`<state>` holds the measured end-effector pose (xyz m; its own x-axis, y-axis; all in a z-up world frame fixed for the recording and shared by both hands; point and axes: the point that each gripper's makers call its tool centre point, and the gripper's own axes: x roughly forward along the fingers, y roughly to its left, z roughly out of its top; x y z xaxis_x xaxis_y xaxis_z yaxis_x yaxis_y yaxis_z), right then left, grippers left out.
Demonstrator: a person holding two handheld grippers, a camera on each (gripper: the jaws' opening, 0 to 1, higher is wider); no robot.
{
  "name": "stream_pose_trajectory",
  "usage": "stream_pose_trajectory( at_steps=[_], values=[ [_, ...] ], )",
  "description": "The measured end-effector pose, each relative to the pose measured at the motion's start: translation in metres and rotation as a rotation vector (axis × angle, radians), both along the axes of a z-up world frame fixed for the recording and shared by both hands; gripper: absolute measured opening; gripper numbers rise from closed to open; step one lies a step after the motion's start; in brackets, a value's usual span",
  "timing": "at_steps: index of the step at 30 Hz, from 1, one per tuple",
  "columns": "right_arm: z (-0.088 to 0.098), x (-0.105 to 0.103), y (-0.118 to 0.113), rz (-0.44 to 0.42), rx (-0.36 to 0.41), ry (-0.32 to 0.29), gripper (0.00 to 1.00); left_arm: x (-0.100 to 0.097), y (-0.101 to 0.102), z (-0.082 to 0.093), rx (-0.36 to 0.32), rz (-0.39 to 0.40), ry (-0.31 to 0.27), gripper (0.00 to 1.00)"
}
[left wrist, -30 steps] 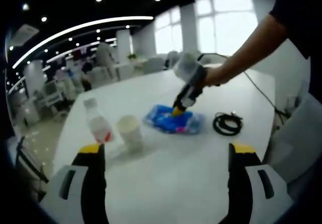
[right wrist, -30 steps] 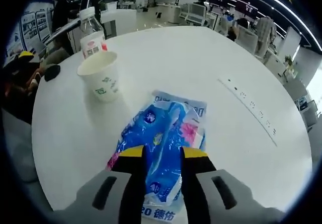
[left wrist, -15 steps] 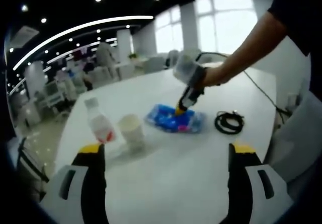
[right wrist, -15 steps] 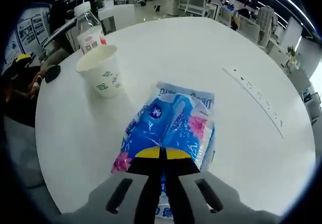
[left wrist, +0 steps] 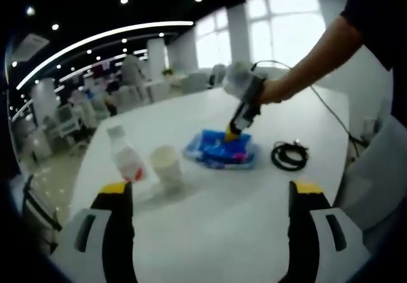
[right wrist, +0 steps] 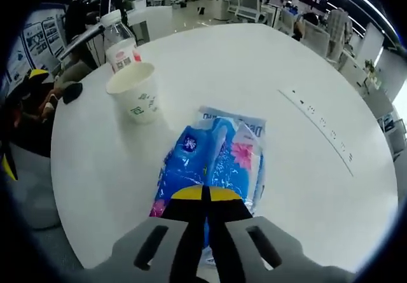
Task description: Arrange the tabletop items into an orderly group along one side of the table until the central work area is clear of visible clutter.
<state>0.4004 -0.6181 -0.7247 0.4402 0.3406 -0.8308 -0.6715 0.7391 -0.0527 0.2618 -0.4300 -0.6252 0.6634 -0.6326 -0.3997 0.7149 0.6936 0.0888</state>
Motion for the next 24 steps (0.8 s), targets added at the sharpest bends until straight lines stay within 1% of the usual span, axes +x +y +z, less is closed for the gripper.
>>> stream_pose_trajectory(
  at_steps=[6, 9, 14, 15, 18, 21, 24],
  values=[
    [0.015, -0.004, -0.004, 0.034, 0.004, -0.006, 0.0, 0.0, 0.0, 0.002, -0.004, 0.004, -0.005, 0.99],
    [0.02, -0.008, -0.007, 0.059, -0.006, -0.009, 0.0, 0.0, 0.0, 0.003, -0.01, 0.009, 0.0, 1.0],
    [0.029, -0.016, -0.013, 0.093, -0.009, -0.015, 0.0, 0.0, -0.001, 0.005, -0.019, 0.011, 0.001, 1.0],
    [0.032, -0.019, -0.014, 0.113, -0.015, -0.022, 0.0, -0.001, -0.002, 0.005, -0.023, 0.011, 0.003, 1.0],
    [0.037, -0.024, -0.016, 0.137, -0.018, -0.029, 0.0, -0.001, -0.003, 0.005, -0.022, 0.007, 0.006, 1.0],
    [0.041, -0.03, -0.017, 0.153, -0.008, -0.022, 0.0, -0.002, -0.004, 0.003, -0.017, -0.001, 0.012, 1.0],
    [0.044, -0.035, -0.02, 0.178, -0.016, -0.024, 0.0, -0.002, -0.004, 0.002, -0.017, -0.005, 0.013, 1.0]
  ],
)
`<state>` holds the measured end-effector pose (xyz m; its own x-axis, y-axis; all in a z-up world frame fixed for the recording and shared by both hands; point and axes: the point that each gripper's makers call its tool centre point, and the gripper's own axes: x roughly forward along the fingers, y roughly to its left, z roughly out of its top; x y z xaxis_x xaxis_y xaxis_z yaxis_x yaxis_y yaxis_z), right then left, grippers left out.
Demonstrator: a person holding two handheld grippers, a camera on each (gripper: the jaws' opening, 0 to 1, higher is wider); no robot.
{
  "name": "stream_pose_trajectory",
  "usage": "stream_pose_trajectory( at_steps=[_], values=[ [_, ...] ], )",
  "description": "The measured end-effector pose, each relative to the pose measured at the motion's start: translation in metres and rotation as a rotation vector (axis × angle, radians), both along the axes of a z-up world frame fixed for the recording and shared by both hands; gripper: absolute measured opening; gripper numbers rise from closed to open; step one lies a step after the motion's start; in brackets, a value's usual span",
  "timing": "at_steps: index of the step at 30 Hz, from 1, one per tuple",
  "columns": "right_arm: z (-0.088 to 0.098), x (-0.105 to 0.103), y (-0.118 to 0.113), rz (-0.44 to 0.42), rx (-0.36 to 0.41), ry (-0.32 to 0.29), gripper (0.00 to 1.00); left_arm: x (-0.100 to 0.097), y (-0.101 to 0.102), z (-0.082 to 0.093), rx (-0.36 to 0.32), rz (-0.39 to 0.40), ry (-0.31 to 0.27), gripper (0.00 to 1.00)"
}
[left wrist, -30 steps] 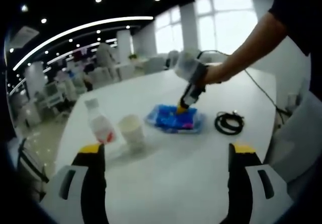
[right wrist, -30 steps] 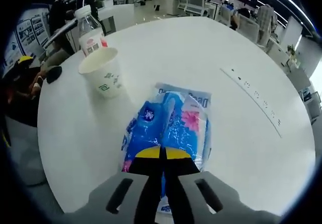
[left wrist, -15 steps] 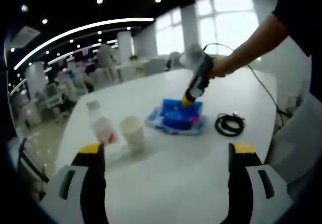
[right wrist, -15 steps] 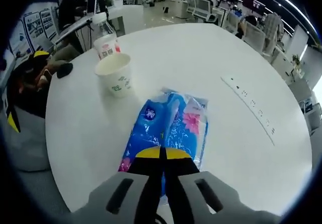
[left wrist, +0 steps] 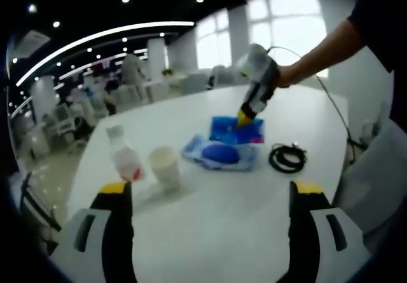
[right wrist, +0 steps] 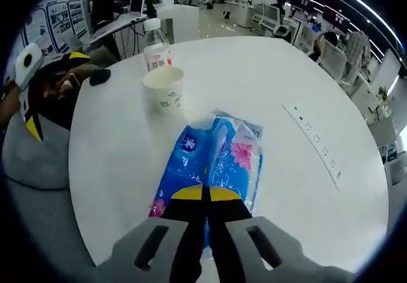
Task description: Arrange the tabletop items into an orderly group along one side of the table until the central work area is clear of visible clutter.
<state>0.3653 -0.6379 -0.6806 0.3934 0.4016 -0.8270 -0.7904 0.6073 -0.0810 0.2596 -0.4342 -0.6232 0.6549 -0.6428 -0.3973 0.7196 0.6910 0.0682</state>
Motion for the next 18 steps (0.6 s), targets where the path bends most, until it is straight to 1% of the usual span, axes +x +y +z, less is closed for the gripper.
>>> stream_pose_trajectory(
  at_steps=[4, 10, 13, 16, 18],
  values=[
    [0.007, -0.007, 0.001, 0.033, 0.009, -0.008, 0.0, 0.0, 0.001, -0.001, 0.001, -0.001, 0.002, 1.0],
    [0.012, -0.014, -0.004, 0.107, -0.014, -0.033, 0.0, 0.001, 0.002, -0.001, -0.001, -0.002, 0.002, 1.0],
    [0.014, -0.016, -0.009, 0.143, -0.034, -0.05, 0.0, 0.001, 0.002, -0.001, -0.002, -0.002, 0.002, 1.0],
    [0.013, -0.02, -0.015, 0.166, -0.041, -0.051, 0.0, 0.001, 0.003, 0.0, -0.003, 0.001, 0.0, 1.0],
    [0.012, -0.022, -0.022, 0.191, -0.064, -0.059, 0.0, 0.002, 0.003, 0.0, -0.005, 0.003, -0.001, 1.0]
  ],
)
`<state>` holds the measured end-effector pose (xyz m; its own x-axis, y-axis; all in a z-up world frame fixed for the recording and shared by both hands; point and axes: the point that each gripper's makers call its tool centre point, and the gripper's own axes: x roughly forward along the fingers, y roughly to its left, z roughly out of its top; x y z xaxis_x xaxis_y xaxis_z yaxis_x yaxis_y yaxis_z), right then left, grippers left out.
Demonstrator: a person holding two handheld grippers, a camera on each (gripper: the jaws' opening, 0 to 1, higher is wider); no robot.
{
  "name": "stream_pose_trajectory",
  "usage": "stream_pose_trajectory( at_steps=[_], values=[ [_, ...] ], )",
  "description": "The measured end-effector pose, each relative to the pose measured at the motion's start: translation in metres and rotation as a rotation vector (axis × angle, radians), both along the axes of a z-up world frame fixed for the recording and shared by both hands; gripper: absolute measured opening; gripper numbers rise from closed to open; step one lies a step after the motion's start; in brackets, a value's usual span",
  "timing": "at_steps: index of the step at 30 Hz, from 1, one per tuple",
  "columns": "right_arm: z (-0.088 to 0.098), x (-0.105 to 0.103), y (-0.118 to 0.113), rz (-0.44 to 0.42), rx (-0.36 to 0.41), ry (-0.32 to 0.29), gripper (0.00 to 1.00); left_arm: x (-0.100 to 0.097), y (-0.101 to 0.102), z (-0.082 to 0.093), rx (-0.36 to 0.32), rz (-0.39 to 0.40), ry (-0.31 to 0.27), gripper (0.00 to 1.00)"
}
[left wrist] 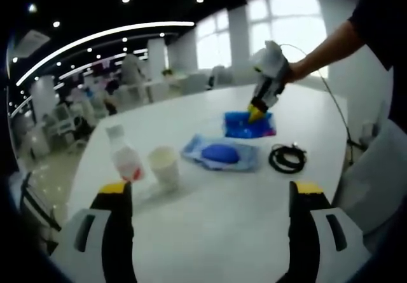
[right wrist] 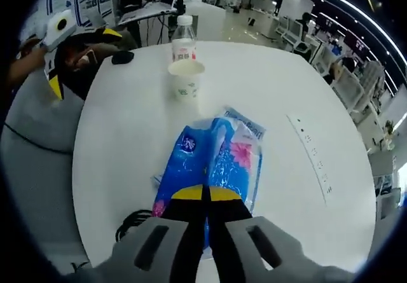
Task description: Arrange the tabletop items into an orderly group along one side of the table until the central work area is clear of visible clutter.
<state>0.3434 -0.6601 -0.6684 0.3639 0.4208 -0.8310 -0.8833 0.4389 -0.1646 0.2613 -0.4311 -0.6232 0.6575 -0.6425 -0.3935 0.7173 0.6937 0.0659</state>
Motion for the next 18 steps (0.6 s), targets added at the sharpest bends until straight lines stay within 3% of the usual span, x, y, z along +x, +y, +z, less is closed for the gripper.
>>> stream_pose_trajectory(
  at_steps=[18],
  values=[
    [-0.006, -0.019, -0.051, 0.13, -0.113, -0.027, 0.0, -0.001, -0.001, 0.0, 0.0, 0.001, 0.0, 1.0]
  ],
)
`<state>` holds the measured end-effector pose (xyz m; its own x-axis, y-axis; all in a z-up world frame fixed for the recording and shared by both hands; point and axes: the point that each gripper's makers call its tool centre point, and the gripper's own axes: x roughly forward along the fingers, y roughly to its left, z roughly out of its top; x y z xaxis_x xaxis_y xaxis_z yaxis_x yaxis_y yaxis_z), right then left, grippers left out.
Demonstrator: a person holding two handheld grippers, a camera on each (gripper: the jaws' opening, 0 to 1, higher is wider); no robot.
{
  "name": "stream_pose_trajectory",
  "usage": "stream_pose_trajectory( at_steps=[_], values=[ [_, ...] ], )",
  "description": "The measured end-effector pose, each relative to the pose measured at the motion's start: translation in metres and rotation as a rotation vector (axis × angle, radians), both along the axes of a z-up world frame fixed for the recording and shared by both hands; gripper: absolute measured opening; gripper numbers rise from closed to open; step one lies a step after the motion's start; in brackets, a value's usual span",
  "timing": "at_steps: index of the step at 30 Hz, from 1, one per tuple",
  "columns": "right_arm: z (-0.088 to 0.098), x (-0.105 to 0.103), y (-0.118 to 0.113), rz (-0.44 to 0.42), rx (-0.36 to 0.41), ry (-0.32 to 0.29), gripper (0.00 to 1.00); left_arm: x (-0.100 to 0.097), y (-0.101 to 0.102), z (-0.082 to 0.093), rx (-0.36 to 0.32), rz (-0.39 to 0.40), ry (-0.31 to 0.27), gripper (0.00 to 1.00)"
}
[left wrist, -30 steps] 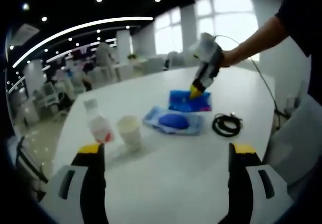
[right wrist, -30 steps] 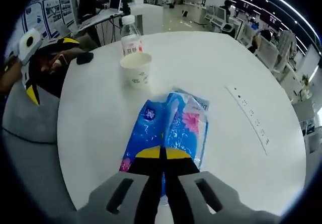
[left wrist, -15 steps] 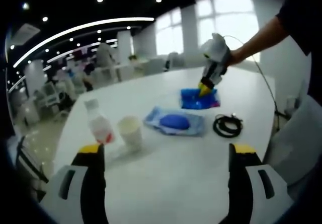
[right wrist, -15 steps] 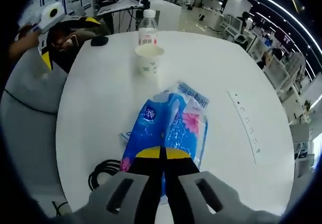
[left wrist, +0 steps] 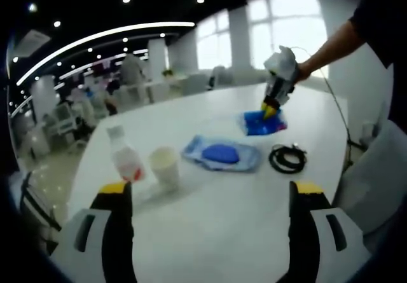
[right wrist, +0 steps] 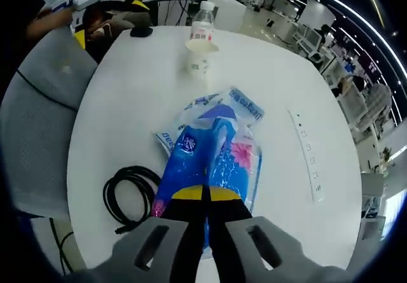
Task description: Arrange the tabletop items into an orderly group along one side of the table until the central work area is clear of visible clutter.
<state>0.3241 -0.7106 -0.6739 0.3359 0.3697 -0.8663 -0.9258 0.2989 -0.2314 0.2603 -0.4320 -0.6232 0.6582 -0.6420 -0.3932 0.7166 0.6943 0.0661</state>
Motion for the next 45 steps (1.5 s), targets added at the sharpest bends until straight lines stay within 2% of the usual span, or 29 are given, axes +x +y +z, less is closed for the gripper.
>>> stream_pose_trajectory(
  at_steps=[8, 13, 23, 34, 37, 45],
  values=[
    [-0.004, -0.002, -0.023, 0.05, -0.055, -0.023, 0.0, -0.001, 0.0, -0.001, 0.004, -0.003, 0.002, 1.0],
    [-0.008, -0.004, -0.029, 0.073, -0.073, -0.023, 0.0, -0.001, 0.0, -0.002, 0.004, -0.002, 0.005, 1.0],
    [-0.022, -0.003, -0.046, 0.124, -0.139, -0.018, 0.0, 0.0, 0.002, -0.004, 0.012, 0.003, 0.007, 1.0],
    [-0.044, -0.001, -0.064, 0.227, -0.243, -0.019, 0.0, 0.002, 0.005, -0.005, 0.016, 0.014, 0.011, 0.99],
    [-0.051, -0.003, -0.069, 0.266, -0.277, -0.016, 0.0, 0.003, 0.006, -0.003, 0.021, 0.015, -0.007, 0.97],
    [-0.061, 0.002, -0.076, 0.27, -0.306, -0.019, 0.0, 0.003, 0.007, -0.003, 0.014, 0.031, 0.003, 0.98]
  ],
)
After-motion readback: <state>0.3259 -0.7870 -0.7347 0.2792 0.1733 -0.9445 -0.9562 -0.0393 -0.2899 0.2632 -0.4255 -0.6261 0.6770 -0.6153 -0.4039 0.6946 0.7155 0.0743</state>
